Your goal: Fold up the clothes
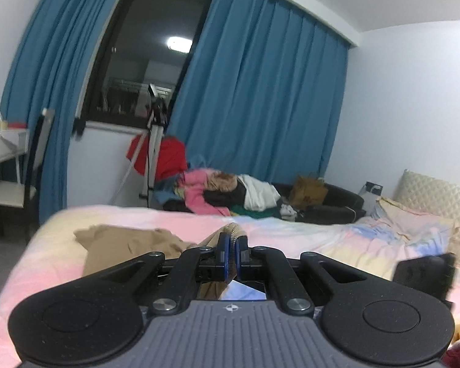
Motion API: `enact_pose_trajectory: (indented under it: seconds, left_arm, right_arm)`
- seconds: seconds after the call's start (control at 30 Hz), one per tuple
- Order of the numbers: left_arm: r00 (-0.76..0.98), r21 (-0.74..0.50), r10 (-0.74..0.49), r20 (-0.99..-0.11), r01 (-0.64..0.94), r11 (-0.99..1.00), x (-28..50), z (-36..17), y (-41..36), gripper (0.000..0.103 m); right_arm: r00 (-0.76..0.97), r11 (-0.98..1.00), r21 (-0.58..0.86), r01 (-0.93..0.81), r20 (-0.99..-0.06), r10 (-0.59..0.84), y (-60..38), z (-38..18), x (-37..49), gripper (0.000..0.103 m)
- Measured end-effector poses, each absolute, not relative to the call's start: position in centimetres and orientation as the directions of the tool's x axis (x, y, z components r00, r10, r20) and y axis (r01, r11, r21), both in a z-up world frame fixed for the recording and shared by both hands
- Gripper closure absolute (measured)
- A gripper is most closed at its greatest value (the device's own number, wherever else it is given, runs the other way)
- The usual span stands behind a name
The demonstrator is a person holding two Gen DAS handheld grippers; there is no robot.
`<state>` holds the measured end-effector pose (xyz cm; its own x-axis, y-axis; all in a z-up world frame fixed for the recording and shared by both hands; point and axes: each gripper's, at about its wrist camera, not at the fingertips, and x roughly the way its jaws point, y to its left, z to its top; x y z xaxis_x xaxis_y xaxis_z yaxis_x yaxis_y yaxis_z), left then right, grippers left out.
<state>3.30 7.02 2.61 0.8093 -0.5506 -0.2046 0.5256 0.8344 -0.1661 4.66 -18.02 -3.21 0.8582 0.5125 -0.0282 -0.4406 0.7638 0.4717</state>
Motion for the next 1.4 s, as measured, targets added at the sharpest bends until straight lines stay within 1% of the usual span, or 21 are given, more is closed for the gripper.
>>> enact_pose_trajectory:
  seconds: [0.1, 0.17, 0.27, 0.37, 0.43, 0.5, 0.53, 0.67, 0.73, 0.77, 0.8, 0.87, 1.07, 1.13, 1.2, 1.23, 1.3, 1.37, 1.4]
  left_arm:
    - [0.806, -0.156, -0.543, -0.234, 0.52, 0.84, 4.2, 1.8, 6.6, 0.098]
    - [0.807, -0.147, -0.534, -0.253, 0.513, 0.846, 4.8, 1.2, 6.2, 0.098]
    - [0.806, -0.156, -0.524, -0.274, 0.5, 0.852, 5.5, 0.4, 6.0, 0.098]
    - [0.824, -0.162, -0.496, -0.274, 0.469, 0.868, 5.7, -0.1, 6.1, 0.098]
    - [0.842, -0.165, -0.466, -0.271, 0.436, 0.884, 5.7, -0.3, 6.1, 0.098]
    - [0.857, -0.183, -0.449, -0.253, 0.414, 0.892, 5.6, 0.1, 6.6, 0.098]
    - [0.864, -0.192, -0.44, -0.243, 0.402, 0.895, 5.6, 0.3, 6.9, 0.099]
    - [0.884, -0.233, -0.425, -0.192, 0.38, 0.895, 5.2, 1.2, 8.0, 0.099]
    - [0.887, -0.255, -0.435, -0.157, 0.389, 0.885, 4.7, 1.7, 8.7, 0.099]
    - [0.888, -0.264, -0.439, -0.137, 0.394, 0.88, 4.4, 2.0, 9.0, 0.099]
    - [0.889, -0.265, -0.44, -0.127, 0.397, 0.879, 4.2, 2.2, 9.2, 0.099]
    - [0.885, -0.276, -0.449, -0.123, 0.405, 0.872, 3.9, 2.5, 9.7, 0.099]
    - [0.883, -0.283, -0.436, -0.175, 0.379, 0.881, 4.3, 2.3, 9.7, 0.098]
    - [0.888, -0.28, -0.419, -0.189, 0.36, 0.89, 4.4, 2.1, 9.7, 0.098]
    - [0.893, -0.286, -0.402, -0.203, 0.339, 0.896, 4.7, 1.9, 9.7, 0.098]
    - [0.894, -0.293, -0.398, -0.206, 0.332, 0.897, 4.8, 1.9, 9.9, 0.098]
    - [0.896, -0.31, -0.394, -0.206, 0.322, 0.894, 5.0, 1.8, 10.2, 0.098]
    - [0.895, -0.32, -0.401, -0.197, 0.328, 0.889, 5.0, 1.9, 10.4, 0.098]
    - [0.894, -0.325, -0.404, -0.192, 0.33, 0.886, 5.0, 1.9, 10.5, 0.098]
  right_arm:
    - [0.851, 0.749, 0.502, -0.432, -0.049, 0.523, -18.0, -3.3, 6.0, 0.043]
    - [0.833, 0.758, 0.484, -0.438, -0.099, 0.544, -17.0, -3.4, 6.7, 0.043]
    - [0.863, 0.813, 0.436, -0.385, -0.143, 0.485, -16.1, -3.9, 7.2, 0.043]
    - [0.891, 0.815, 0.506, -0.282, -0.176, 0.418, -17.2, -4.9, 8.5, 0.043]
    - [0.902, 0.824, 0.514, -0.238, -0.197, 0.384, -18.1, -5.4, 8.6, 0.043]
    - [0.91, 0.85, 0.488, -0.201, -0.228, 0.346, -18.5, -5.5, 8.6, 0.029]
    - [0.911, 0.86, 0.478, -0.179, -0.25, 0.329, -18.6, -5.7, 8.6, 0.027]
    - [0.905, 0.895, 0.436, -0.092, -0.338, 0.258, -19.1, -6.4, 8.6, 0.028]
    - [0.909, 0.897, 0.44, -0.052, -0.351, 0.225, -19.7, -6.9, 8.4, 0.028]
    - [0.914, 0.904, 0.427, -0.008, -0.363, 0.179, -20.0, -7.0, 8.5, 0.03]
    - [0.918, 0.91, 0.412, 0.041, -0.375, 0.129, -20.4, -7.0, 8.7, 0.029]
    - [0.934, 0.897, 0.427, 0.115, -0.354, 0.049, -21.7, -7.1, 8.5, 0.028]
    - [0.933, 0.854, 0.519, -0.034, -0.29, 0.213, -21.0, -7.2, 7.7, 0.028]
    - [0.926, 0.833, 0.546, -0.086, -0.264, 0.27, -20.6, -7.2, 7.4, 0.031]
    - [0.915, 0.808, 0.572, -0.138, -0.238, 0.325, -20.3, -7.2, 7.2, 0.039]
    - [0.894, 0.8, 0.573, -0.178, -0.244, 0.375, -19.4, -7.1, 7.2, 0.041]
    - [0.858, 0.803, 0.552, -0.226, -0.278, 0.432, -17.5, -7.6, 7.3, 0.054]
    - [0.829, 0.817, 0.518, -0.254, -0.318, 0.46, -15.7, -8.3, 7.4, 0.06]
    - [0.825, 0.82, 0.509, -0.261, -0.324, 0.463, -15.3, -8.7, 7.7, 0.061]
